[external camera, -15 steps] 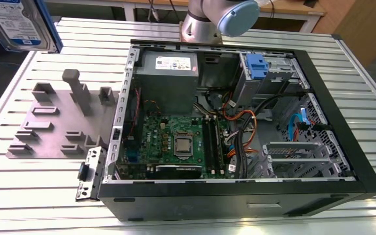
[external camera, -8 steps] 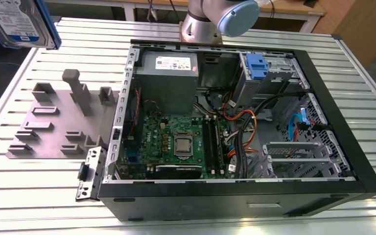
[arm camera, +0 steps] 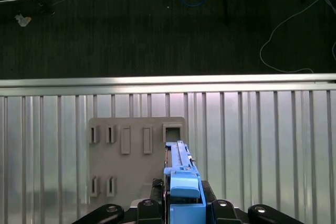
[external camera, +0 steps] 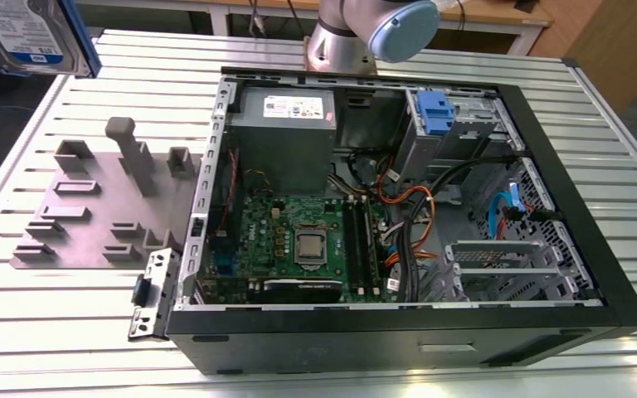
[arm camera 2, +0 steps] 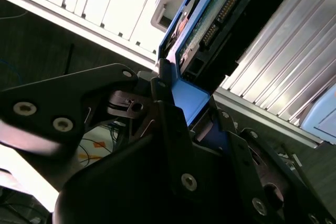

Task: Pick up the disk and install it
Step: 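Pick up the disk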

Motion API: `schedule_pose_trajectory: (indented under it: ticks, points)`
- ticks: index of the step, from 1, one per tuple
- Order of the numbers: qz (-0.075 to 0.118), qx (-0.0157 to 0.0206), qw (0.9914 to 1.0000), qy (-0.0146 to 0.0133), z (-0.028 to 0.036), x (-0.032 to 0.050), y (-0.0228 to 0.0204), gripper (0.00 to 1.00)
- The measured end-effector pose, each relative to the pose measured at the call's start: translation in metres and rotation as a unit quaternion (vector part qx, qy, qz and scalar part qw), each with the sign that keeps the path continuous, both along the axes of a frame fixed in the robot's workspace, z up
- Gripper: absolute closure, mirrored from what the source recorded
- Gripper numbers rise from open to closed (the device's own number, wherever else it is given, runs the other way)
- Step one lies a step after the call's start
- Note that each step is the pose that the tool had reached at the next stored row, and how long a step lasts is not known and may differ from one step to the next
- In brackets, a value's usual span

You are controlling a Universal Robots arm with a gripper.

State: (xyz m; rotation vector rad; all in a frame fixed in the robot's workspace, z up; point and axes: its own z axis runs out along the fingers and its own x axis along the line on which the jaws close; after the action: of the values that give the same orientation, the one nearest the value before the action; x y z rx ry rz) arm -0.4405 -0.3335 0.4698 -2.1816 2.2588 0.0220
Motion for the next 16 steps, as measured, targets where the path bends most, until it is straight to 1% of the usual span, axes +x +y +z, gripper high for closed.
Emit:
schedule_pose_trajectory:
  ticks: [6, 16]
  points:
    - [0.0, 0.0, 1.0, 0.0, 0.0048, 0.0, 0.0, 0.63]
    - [0.0, 0.0, 1.0, 0.0, 0.006, 0.0, 0.0, 0.63]
